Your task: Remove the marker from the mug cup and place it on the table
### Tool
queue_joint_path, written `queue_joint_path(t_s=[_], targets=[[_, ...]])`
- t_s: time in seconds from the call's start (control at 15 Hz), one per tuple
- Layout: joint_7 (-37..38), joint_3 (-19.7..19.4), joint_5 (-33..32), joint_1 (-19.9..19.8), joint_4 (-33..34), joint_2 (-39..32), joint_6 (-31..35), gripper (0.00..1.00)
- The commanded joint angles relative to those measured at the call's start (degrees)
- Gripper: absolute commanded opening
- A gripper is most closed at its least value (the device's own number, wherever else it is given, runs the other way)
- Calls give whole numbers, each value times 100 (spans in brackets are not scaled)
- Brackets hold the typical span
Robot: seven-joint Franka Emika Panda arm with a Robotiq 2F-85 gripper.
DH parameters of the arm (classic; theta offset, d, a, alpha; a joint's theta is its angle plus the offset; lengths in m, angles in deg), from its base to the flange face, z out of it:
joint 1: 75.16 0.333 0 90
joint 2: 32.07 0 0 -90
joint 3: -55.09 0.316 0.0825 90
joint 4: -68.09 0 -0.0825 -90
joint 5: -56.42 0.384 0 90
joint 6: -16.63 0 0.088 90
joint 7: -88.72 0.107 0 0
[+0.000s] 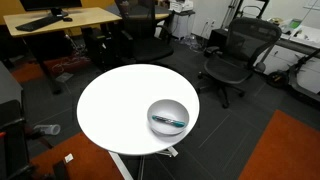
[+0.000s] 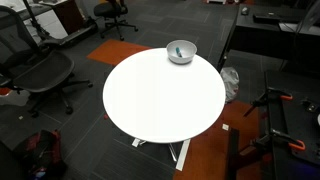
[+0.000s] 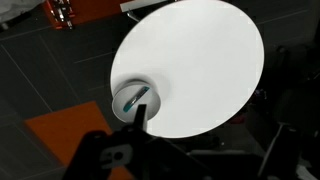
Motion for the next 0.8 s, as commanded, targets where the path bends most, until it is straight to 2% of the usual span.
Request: queue_joint_path(t_s=[0.0, 0.53, 0.73], targets=[[-45, 51, 50, -73, 12, -19, -11, 100], [-45, 51, 50, -73, 12, -18, -11, 100], [-14, 40, 83, -44, 98, -291, 129, 100]])
